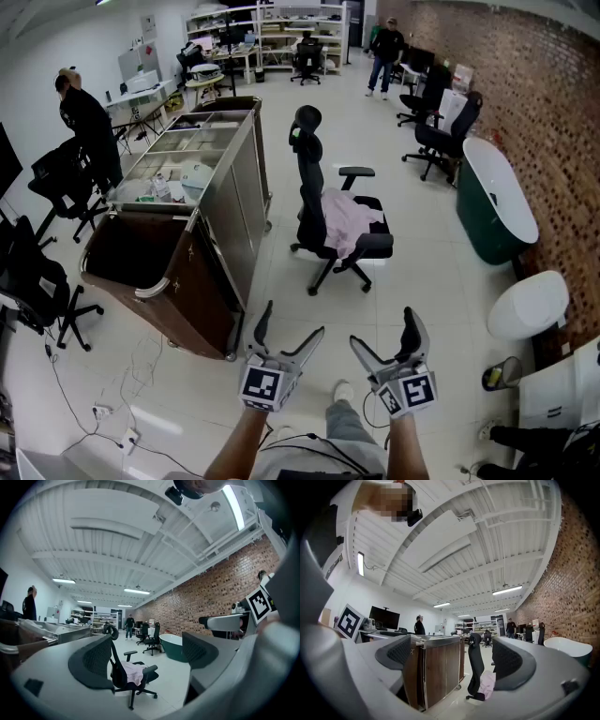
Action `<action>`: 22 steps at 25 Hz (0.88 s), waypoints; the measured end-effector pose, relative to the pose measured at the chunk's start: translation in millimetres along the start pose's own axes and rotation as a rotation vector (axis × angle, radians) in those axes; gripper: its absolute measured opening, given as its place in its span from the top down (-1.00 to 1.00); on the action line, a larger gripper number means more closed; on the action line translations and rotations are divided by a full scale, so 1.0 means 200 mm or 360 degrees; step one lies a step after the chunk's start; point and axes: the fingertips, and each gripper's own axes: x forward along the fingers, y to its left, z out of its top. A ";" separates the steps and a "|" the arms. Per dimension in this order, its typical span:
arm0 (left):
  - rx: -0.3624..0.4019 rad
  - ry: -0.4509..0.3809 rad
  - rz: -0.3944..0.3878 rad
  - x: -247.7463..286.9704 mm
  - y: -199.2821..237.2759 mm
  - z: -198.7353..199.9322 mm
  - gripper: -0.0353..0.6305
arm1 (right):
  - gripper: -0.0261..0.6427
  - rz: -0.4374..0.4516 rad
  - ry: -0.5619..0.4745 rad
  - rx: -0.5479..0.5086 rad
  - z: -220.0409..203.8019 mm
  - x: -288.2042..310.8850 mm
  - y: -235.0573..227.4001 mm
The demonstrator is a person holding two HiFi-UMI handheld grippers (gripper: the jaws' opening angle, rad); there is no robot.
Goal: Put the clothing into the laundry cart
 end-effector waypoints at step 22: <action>0.0033 0.0017 0.0118 1.41 -0.24 0.09 -0.46 | -0.76 0.0173 -0.0060 0.0132 -0.04 0.58 -1.29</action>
